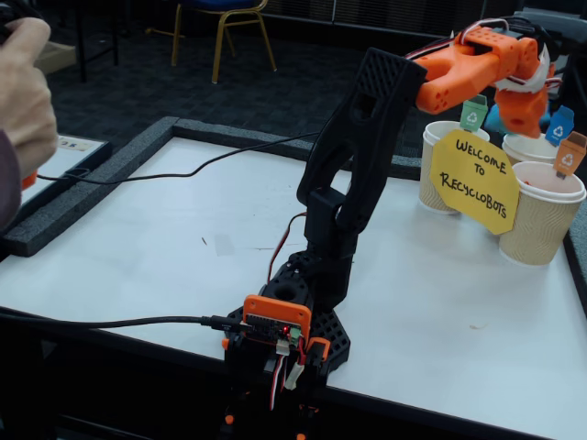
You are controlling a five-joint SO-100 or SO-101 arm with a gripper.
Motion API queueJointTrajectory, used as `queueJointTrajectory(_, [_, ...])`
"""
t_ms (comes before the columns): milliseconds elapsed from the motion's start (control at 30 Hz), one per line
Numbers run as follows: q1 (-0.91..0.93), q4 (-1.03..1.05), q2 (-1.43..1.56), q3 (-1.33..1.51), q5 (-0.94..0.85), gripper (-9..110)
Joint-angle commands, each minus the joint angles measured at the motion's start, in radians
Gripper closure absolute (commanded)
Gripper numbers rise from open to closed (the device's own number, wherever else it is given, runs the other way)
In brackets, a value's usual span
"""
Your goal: Sort rubbish by color.
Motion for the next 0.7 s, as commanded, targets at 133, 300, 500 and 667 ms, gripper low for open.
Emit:
queueJointTrajectory(133, [0.028, -0.066, -0.002, -0.176, -0.011, 90])
queueJointTrajectory(300, [0.028, -0.078, -0.006, -0.179, -0.011, 90])
queueJointTrajectory(500, [0.032, -0.089, -0.015, -0.192, -0.011, 90])
queueJointTrajectory(667, [0.034, -0.08, -0.015, -0.207, -0.011, 91])
